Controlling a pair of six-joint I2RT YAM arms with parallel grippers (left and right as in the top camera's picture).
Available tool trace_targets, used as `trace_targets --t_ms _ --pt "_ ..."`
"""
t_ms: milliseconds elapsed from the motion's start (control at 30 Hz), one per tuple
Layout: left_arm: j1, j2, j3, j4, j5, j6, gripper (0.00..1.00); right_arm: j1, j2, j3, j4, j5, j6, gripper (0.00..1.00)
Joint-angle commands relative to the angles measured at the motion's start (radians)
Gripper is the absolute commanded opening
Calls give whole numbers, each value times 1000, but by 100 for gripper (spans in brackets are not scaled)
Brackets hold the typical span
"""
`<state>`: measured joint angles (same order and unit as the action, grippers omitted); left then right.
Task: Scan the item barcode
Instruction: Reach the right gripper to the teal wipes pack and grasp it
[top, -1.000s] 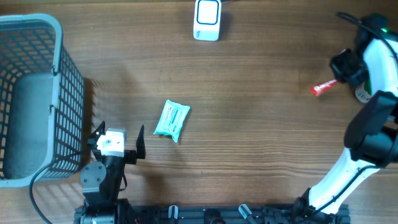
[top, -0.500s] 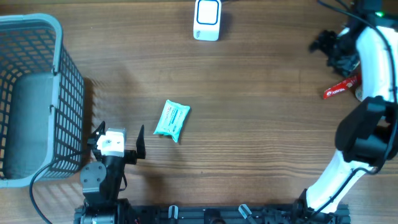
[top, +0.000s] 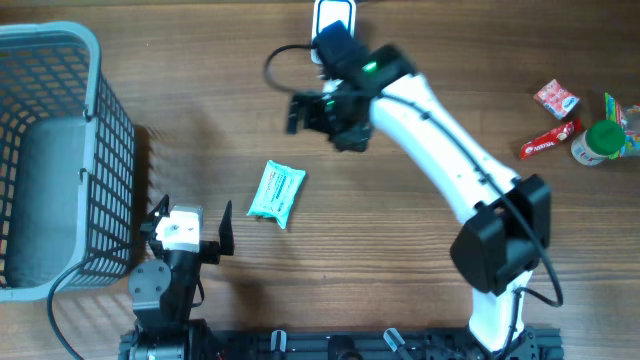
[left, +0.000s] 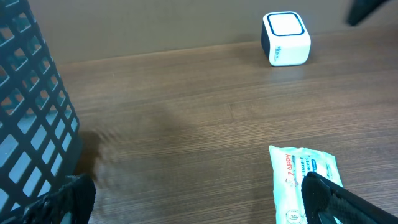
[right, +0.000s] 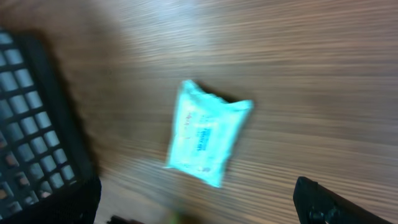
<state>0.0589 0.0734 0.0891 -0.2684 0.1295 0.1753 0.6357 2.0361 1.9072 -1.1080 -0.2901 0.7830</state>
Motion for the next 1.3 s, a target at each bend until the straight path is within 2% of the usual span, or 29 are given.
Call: trace_targets --t_ms 0,133,200,300,533,600,667,867,933,1033,1133,1267 --pt "-6 -5 -5 2 8 12 100 82 37 9 63 70 169 99" --pt "-6 -5 -5 2 8 12 100 106 138 10 49 134 303 92" --pt "-6 -5 -5 2 8 12 100 111 178 10 56 138 325 88" --pt "-6 -5 -5 2 8 12 100 128 210 10 92 169 343 87" --pt "-6 -5 -5 2 8 12 100 185 263 10 133 172 341 87" --pt "-6 -5 -5 2 8 12 100 211 280 10 130 172 314 90" --pt "-6 -5 -5 2 8 12 100 228 298 10 84 216 300 100" --pt "-6 -5 -5 2 8 12 100 228 332 9 31 273 264 99" --pt "-6 -5 -5 2 8 12 100 228 341 9 31 277 263 91" --pt "-6 -5 -5 2 8 12 100 228 343 9 11 295 264 73" --pt "-6 -5 -5 2 8 12 100 216 342 10 -32 320 264 72" --pt "-6 -5 -5 2 8 12 100 126 309 10 -175 341 263 69"
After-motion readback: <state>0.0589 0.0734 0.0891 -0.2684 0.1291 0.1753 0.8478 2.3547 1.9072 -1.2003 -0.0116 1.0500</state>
